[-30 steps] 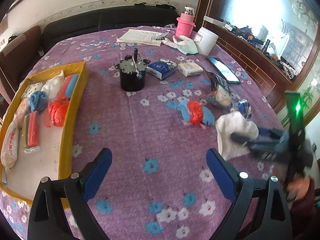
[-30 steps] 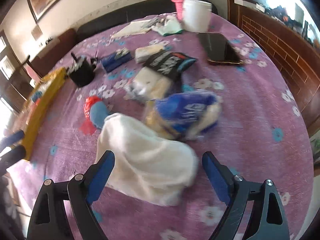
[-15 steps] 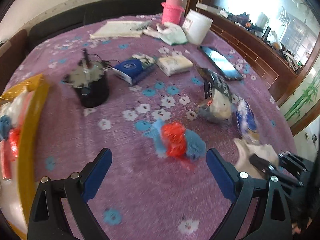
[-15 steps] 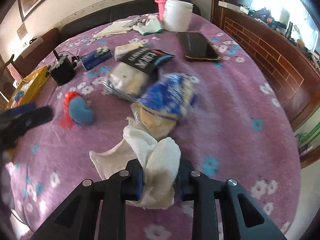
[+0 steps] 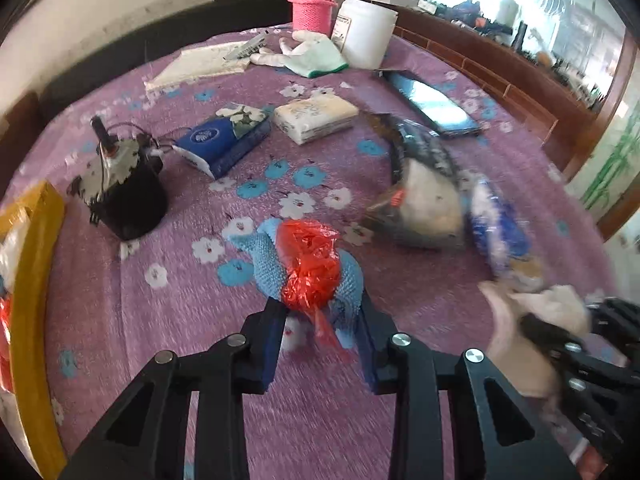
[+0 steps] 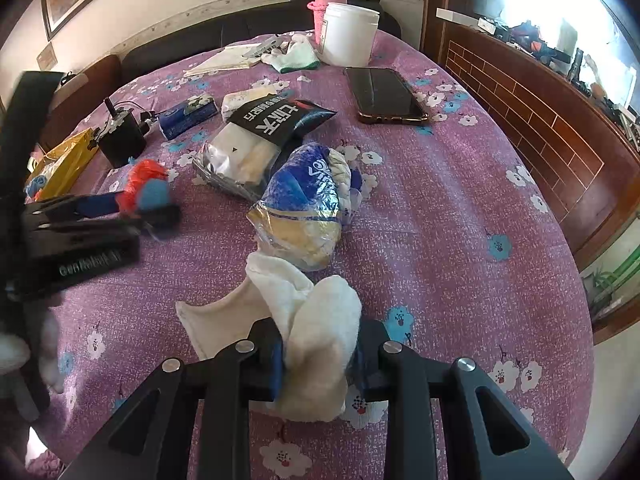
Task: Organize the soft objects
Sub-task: 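Grasp blue knitted cloth with left tool while right grasps the white towel, then drop blue cloth into tray with left tool while right drops white towel there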
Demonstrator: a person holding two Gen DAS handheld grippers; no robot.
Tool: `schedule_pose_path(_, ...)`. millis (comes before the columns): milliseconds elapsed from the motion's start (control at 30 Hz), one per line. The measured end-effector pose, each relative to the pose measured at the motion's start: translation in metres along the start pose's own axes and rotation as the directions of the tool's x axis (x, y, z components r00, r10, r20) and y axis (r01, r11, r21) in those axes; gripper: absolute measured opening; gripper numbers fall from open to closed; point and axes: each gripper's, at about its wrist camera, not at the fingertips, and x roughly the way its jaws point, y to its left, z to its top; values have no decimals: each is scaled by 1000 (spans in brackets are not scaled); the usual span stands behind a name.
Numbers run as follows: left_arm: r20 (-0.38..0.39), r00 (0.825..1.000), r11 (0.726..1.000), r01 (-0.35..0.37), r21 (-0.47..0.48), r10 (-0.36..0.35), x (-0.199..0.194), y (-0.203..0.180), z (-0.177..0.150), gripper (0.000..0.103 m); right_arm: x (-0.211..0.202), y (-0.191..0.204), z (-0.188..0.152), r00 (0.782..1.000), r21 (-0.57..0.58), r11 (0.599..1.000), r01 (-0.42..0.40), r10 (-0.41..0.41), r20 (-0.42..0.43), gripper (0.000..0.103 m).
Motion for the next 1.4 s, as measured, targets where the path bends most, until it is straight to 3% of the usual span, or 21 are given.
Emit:
schedule_pose_path(167,49,995,993,90,-74,-86,-35,20,-11,31,-2,3,-2,1000,-3,1000,-6,6,5,25)
schedule_pose_path(333,132,985,978,130,-161,-109,-86,56,-31,32,-10,9,-5,1000,-8,999,-31,31,6,21)
schedule_pose_path(467,187,981,962,106,-253,-59,-124,104,-54,32,-19,24,-5,998,-35,998,-55,55,16,20)
schedule_pose_path(567,201,979,945,33,-326,35,-147,144,-73,33,-24,34,-2,996,-49,995,-87,88,20,19)
schedule_pose_path(667,195,973,908,-35,-416,127,-165,189,-96,33,-30,50,4,990,-65,988,-139,140,24,19)
schedule_pose_path(800,149,970,848,-89,-523,194,-171,239,-123,33,-37,77,12,984,-112,979,-171,176,30,19)
schedule_pose_path(967,105,964,803,-142,-579,246,-164,279,-139,34,-47,122,29,972,-187,957,-222,232,36,20)
schedule_pose_path(1200,14,968,791,-198,-579,252,-138,302,-143,36,-62,203,52,942,-299,903,-310,334,33,20)
schedule_pose_path(1267,-27,971,779,-206,-593,237,-126,311,-146,48,-64,229,57,933,-337,882,-328,359,30,20)
schedule_pose_path(1333,-8,970,780,-202,-592,245,-127,314,-147,64,-64,257,63,920,-370,857,-359,392,15,20)
schedule_pose_path(1400,4,977,776,-168,-608,214,-131,315,-148,64,-60,288,69,906,-404,827,-391,422,-13,20)
